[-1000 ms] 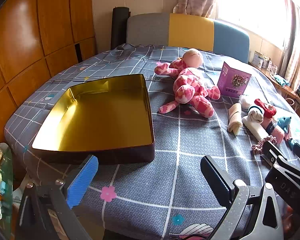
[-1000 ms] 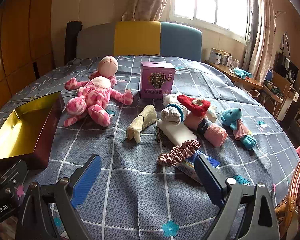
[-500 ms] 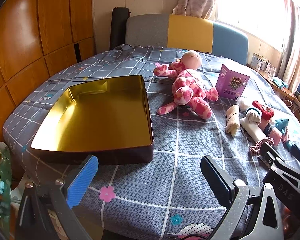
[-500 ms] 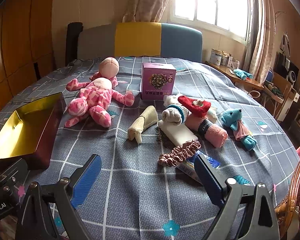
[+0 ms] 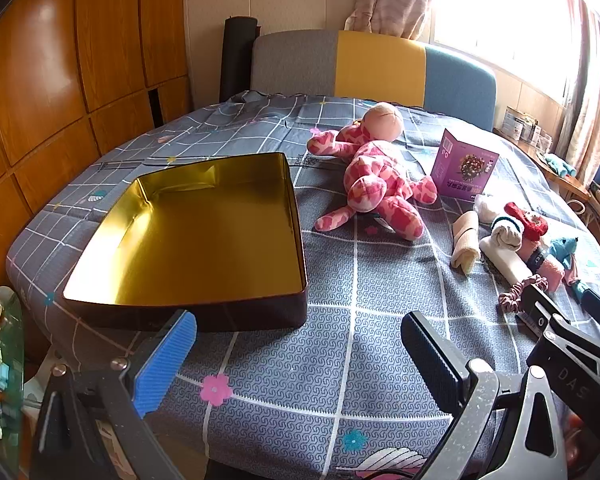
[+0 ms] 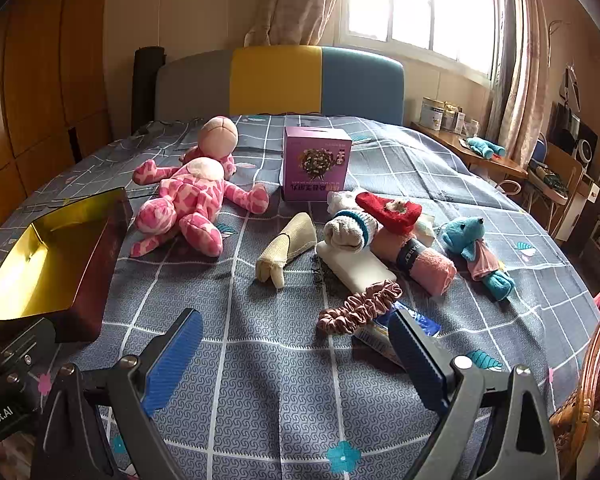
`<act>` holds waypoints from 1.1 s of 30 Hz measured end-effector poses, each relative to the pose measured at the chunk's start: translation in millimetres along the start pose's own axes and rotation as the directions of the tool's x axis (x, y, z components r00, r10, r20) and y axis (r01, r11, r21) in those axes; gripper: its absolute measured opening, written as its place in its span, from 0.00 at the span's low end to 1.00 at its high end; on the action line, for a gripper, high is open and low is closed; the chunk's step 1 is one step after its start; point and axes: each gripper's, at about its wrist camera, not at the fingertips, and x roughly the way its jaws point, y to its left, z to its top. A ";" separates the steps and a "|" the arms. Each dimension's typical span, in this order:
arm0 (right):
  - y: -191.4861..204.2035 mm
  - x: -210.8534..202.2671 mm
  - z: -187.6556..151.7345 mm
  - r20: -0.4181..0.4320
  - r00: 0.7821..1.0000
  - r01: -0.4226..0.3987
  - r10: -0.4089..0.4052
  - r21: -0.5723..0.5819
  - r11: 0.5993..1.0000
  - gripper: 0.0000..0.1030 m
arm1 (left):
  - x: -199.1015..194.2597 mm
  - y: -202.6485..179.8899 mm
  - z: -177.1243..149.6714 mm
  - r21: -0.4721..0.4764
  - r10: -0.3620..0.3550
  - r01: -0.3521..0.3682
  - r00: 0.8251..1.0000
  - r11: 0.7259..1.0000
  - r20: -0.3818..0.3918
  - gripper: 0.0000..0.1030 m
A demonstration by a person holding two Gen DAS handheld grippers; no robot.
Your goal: Organize soft objects
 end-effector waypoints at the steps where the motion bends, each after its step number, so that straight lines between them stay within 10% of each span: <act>1: 0.1 0.1 0.1 0.000 1.000 0.000 0.000 -0.001 1.000 0.93 | 0.0 0.0 0.1 0.000 0.001 -0.001 1.000 1.000 0.000 1.00; 33: -11.2 2.4 6.0 0.006 1.000 -0.004 0.004 0.003 1.000 0.93 | -3.5 -4.7 10.3 0.016 -0.035 0.035 0.999 0.999 0.006 1.00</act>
